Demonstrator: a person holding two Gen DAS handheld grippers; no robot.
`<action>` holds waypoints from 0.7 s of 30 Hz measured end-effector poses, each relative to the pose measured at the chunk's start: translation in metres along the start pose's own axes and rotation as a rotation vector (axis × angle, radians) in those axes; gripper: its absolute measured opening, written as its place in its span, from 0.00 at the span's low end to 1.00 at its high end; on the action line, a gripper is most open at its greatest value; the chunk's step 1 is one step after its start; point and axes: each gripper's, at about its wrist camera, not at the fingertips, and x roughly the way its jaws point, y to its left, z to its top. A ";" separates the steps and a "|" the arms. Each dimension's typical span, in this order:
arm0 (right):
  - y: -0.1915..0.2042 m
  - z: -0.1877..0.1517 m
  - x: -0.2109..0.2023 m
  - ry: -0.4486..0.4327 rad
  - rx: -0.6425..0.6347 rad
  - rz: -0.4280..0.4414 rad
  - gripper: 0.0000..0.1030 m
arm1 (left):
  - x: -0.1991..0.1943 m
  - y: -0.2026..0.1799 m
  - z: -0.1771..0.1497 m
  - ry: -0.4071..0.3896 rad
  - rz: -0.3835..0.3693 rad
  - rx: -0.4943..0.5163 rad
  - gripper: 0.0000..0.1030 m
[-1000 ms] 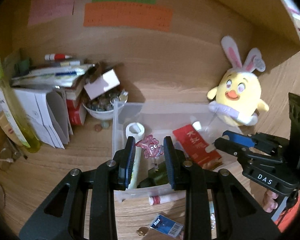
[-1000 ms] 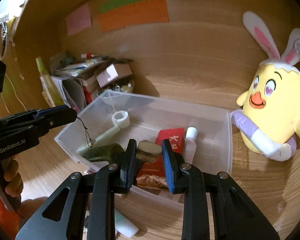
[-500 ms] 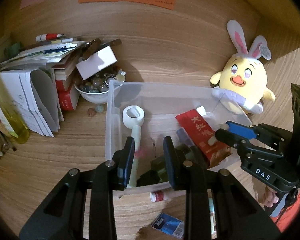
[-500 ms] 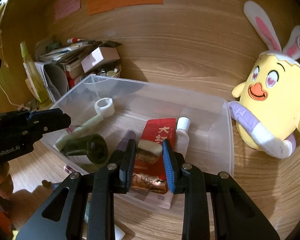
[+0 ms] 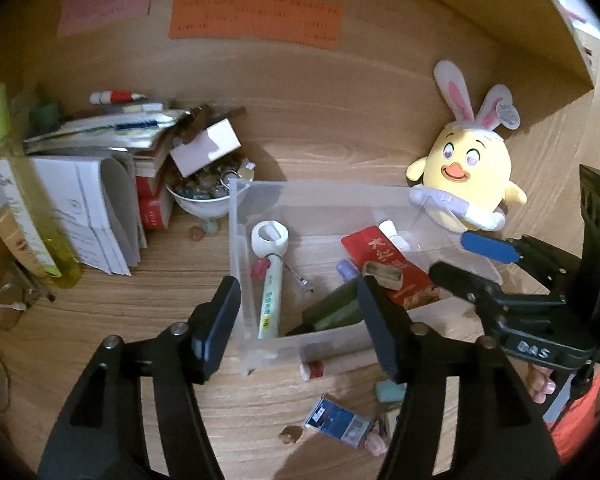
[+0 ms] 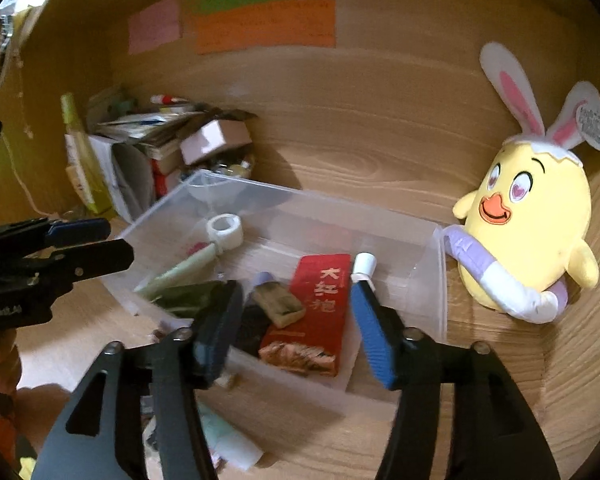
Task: Organize objects
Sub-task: 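Open both tools to release the keychain and eraser into the bin, then grasp the mint-green bottle with the right tool while the left tool grasps a small brown bead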
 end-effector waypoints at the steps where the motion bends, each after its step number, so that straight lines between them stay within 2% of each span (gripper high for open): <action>1: 0.002 -0.001 -0.004 -0.006 -0.006 0.007 0.64 | -0.004 0.000 -0.001 -0.005 0.005 0.005 0.60; 3: 0.007 -0.005 -0.013 -0.027 -0.028 0.008 0.67 | -0.011 0.002 -0.003 -0.012 0.015 0.011 0.62; 10: 0.020 -0.019 -0.038 -0.052 -0.083 0.021 0.68 | -0.031 0.003 -0.020 -0.017 0.038 0.047 0.66; 21: 0.023 -0.048 -0.050 -0.018 -0.093 0.035 0.68 | -0.047 0.005 -0.054 0.020 0.059 0.076 0.68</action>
